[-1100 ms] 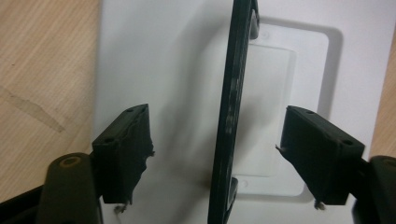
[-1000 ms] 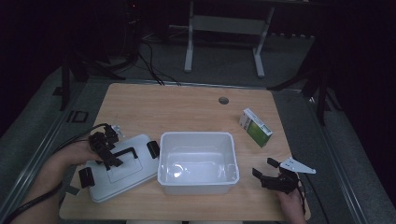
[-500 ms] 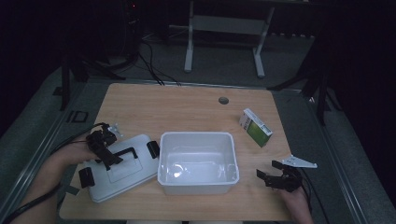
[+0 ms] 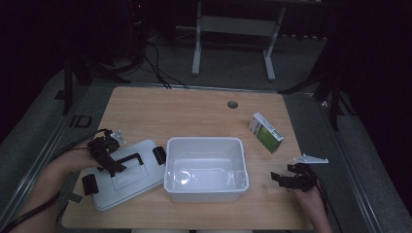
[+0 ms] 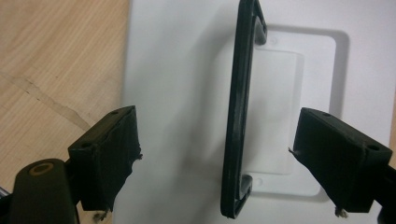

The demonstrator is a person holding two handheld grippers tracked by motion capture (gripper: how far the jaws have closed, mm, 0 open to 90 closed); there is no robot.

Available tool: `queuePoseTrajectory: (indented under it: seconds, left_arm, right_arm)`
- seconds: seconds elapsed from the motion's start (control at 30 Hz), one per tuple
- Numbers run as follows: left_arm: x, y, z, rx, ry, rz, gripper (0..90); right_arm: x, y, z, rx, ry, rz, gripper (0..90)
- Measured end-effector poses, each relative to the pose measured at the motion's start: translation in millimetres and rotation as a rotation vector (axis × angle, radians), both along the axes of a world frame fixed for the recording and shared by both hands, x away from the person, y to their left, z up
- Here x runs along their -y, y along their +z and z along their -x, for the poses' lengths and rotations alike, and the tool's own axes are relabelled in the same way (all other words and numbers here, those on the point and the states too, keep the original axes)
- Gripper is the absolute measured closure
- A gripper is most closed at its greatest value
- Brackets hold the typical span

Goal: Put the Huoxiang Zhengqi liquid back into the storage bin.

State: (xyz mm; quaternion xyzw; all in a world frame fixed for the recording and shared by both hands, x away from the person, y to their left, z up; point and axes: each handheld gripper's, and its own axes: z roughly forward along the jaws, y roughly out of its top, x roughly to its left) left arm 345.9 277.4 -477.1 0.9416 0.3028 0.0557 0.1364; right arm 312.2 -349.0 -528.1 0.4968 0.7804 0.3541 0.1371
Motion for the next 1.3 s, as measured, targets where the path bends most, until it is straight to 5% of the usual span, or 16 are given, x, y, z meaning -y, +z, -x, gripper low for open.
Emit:
queuePoseTrajectory:
  seconds: [1.3]
  left_arm:
    - [5.8,-2.4,1.3,-0.030,-0.027,-0.014,14.6]
  right_arm:
    - [-4.7,40.4,-89.1,-0.148,0.063,0.088,16.2]
